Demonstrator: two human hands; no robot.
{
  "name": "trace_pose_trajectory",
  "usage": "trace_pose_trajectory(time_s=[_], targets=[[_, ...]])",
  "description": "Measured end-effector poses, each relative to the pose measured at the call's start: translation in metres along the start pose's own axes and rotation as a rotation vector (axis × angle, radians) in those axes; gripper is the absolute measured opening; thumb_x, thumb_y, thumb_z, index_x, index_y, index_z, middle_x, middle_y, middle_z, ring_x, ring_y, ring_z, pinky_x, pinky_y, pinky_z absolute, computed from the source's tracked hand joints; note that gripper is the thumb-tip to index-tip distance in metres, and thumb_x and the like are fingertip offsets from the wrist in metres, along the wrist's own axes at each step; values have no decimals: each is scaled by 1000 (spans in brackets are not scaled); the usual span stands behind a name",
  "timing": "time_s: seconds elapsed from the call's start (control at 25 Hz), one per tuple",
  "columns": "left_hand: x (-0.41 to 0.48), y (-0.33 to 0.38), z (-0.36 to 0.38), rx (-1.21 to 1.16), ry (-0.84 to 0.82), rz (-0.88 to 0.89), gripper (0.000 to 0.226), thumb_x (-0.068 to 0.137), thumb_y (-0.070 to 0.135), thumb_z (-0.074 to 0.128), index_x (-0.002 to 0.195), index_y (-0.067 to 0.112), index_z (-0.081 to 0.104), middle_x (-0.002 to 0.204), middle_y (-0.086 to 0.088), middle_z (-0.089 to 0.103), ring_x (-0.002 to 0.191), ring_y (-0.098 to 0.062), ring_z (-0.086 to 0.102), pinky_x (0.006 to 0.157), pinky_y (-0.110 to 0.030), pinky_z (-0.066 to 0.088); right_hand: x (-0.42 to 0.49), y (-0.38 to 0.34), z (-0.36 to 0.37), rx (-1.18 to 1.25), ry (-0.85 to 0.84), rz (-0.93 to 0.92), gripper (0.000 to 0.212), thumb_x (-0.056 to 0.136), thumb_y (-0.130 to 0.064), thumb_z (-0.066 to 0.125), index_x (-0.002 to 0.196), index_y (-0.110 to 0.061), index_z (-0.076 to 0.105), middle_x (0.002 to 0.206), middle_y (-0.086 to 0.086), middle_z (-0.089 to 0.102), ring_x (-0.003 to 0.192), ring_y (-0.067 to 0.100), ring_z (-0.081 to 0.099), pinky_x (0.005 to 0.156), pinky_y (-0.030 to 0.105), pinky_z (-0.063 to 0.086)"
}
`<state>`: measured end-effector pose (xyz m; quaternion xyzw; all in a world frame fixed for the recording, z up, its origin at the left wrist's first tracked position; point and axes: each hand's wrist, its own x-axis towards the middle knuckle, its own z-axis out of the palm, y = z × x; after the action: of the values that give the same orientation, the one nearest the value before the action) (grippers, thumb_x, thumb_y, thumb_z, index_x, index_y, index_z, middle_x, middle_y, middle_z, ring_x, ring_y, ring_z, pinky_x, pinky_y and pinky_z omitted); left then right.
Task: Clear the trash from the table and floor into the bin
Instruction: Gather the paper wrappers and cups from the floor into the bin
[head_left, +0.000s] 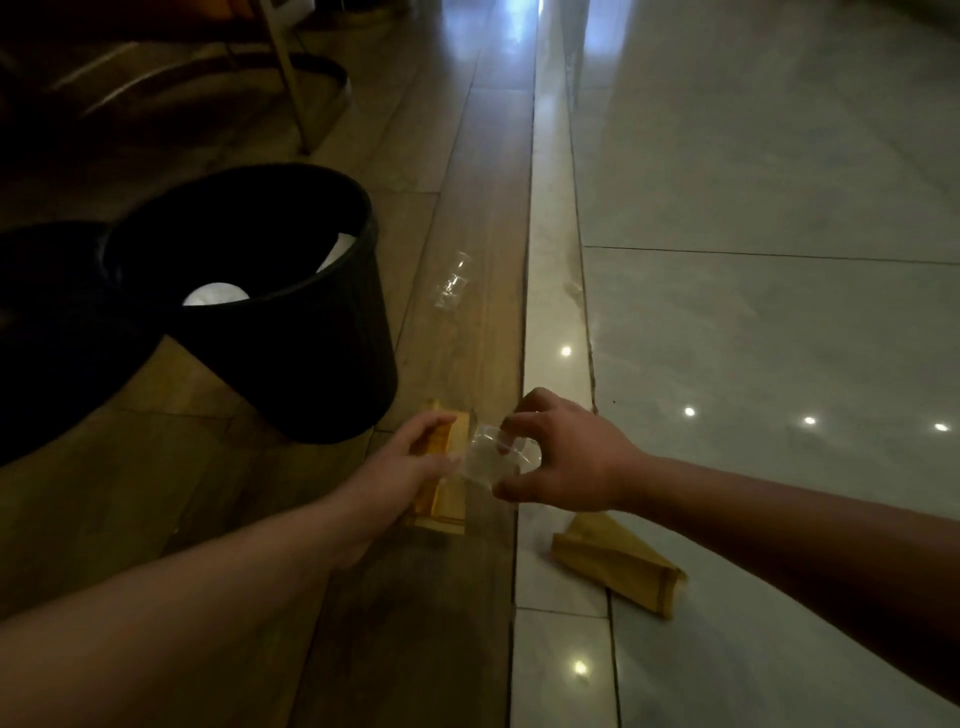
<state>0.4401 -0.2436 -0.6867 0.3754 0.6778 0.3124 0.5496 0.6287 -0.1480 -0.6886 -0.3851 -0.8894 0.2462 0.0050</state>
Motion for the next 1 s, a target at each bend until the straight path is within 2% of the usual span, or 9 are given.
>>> trace_pose_trajectory(time_s=[0.08, 0.12, 0.24, 0.36, 0.52, 0.6, 0.72, 0.88, 1.0], targets=[[-4, 3, 1, -45, -23, 4, 36, 85, 56, 53, 120, 52, 47, 127, 4, 49, 104, -21, 54, 69, -35, 49, 3, -5, 3, -106, 47, -69, 51, 67, -67, 64, 109, -40, 58, 112, -6, 49, 95, 11, 50, 71, 25, 48], [-5, 3, 2, -6, -18, 31, 45, 75, 65, 55, 118, 53, 47, 125, 6, 50, 104, -16, 53, 69, -34, 49, 4, -7, 6, -153, 62, -107, 52, 66, -68, 63, 110, -39, 58, 113, -6, 49, 94, 12, 50, 70, 25, 46], [-4, 2, -2, 237, 31, 97, 73, 52, 69, 67, 119, 52, 44, 121, 9, 49, 99, -7, 53, 64, -24, 49, 2, -11, 11, -136, 57, -147, 51, 66, -68, 62, 108, -38, 60, 110, -6, 50, 90, 9, 50, 66, 22, 45], [1, 2, -18, 438, -13, 68, 76, 52, 70, 71, 120, 52, 43, 124, 4, 47, 104, -14, 53, 77, -33, 54, 5, -13, 2, 16, -7, -79, 44, 67, -65, 67, 102, -39, 61, 107, -9, 49, 90, 7, 52, 68, 21, 49], [2, 5, -28, 794, -69, 119, 82, 41, 94, 46, 119, 70, 32, 102, 8, 39, 93, -13, 47, 71, -30, 46, 6, -15, 2, 200, -245, -45, 34, 68, -59, 73, 95, -46, 57, 111, -11, 50, 99, 7, 52, 76, 23, 48], [4, 8, -25, 808, -76, 131, 75, 45, 94, 43, 116, 72, 35, 96, 11, 38, 91, -13, 48, 70, -29, 44, 3, -13, 9, 197, -255, -49, 36, 69, -56, 74, 99, -43, 59, 111, -11, 50, 99, 8, 52, 78, 25, 50], [10, 4, -21, 776, -71, 102, 59, 60, 81, 56, 115, 67, 42, 104, 7, 42, 99, -15, 48, 75, -30, 47, -1, -5, 17, 116, -157, -76, 45, 68, -56, 75, 105, -35, 62, 110, -12, 48, 96, 7, 51, 78, 25, 52], [12, -10, -12, 864, -125, 90, 61, 63, 70, 67, 116, 62, 39, 110, 6, 38, 99, -14, 45, 65, -23, 41, -5, 4, 27, 76, -193, -92, 52, 66, -60, 74, 109, -34, 63, 115, -11, 49, 99, 8, 51, 80, 28, 55], [16, -19, -3, 901, -81, 141, 60, 64, 68, 68, 117, 59, 41, 110, 5, 41, 97, -13, 46, 66, -24, 42, -7, 14, 30, 63, -241, -108, 57, 69, -69, 66, 113, -34, 62, 121, -10, 49, 106, 9, 49, 82, 30, 54]])
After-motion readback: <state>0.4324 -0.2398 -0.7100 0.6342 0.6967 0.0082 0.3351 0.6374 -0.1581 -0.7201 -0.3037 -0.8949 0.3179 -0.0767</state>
